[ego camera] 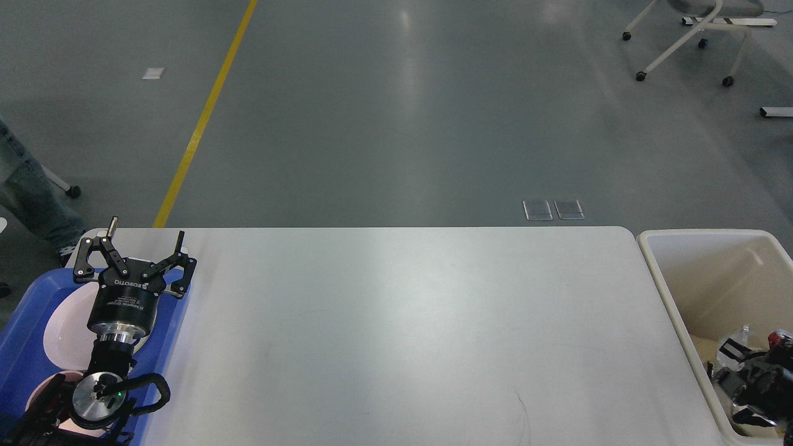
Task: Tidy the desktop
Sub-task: 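Release the red goblet inside the cream bin with the right gripper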
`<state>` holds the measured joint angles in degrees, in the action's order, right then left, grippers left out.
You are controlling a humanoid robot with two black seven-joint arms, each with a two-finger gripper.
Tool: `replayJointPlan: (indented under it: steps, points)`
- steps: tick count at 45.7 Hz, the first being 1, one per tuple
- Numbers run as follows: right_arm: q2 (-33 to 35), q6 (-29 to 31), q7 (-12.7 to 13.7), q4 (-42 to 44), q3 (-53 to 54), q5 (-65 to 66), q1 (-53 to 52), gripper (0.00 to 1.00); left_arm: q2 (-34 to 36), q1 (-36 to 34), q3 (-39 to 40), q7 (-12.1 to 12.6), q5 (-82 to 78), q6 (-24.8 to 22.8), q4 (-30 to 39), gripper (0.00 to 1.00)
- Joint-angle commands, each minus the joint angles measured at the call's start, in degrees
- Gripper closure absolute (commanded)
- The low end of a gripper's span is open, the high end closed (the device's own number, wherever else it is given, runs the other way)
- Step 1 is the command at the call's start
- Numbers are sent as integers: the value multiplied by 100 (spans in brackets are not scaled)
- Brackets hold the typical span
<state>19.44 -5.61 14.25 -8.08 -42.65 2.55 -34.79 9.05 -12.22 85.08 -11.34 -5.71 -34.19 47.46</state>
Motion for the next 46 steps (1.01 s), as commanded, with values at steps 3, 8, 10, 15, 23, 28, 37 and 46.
replayJointPlan:
  steps: [3,8,10,15,23,28,37,46]
  points:
    - [16,-589,-1,-1,11,-9,7,13,0,0,0,0,0,0,0,3]
    - [-11,-889,-1,-45,20,-17,86,0,0,0,0,0,0,0,0,3]
    - [-11,-889,-1,-62,20,9,86,0,0,0,0,0,0,0,0,3]
    - [-11,-889,-9,-71,11,35,86,0,0,0,0,0,0,0,0,3]
    - [59,-872,-44,-124,98,-61,-71,0,0,0,0,0,0,0,0,3]
    - [252,-740,-141,-229,519,-149,-581,0,0,0,0,0,0,0,0,3]
    - [1008,-696,-141,-1038,2320,-264,-1565,0,0,0,0,0,0,0,0,3]
    - [1070,-643,-88,-1846,4376,-149,-2278,0,0,0,0,0,0,0,0,3]
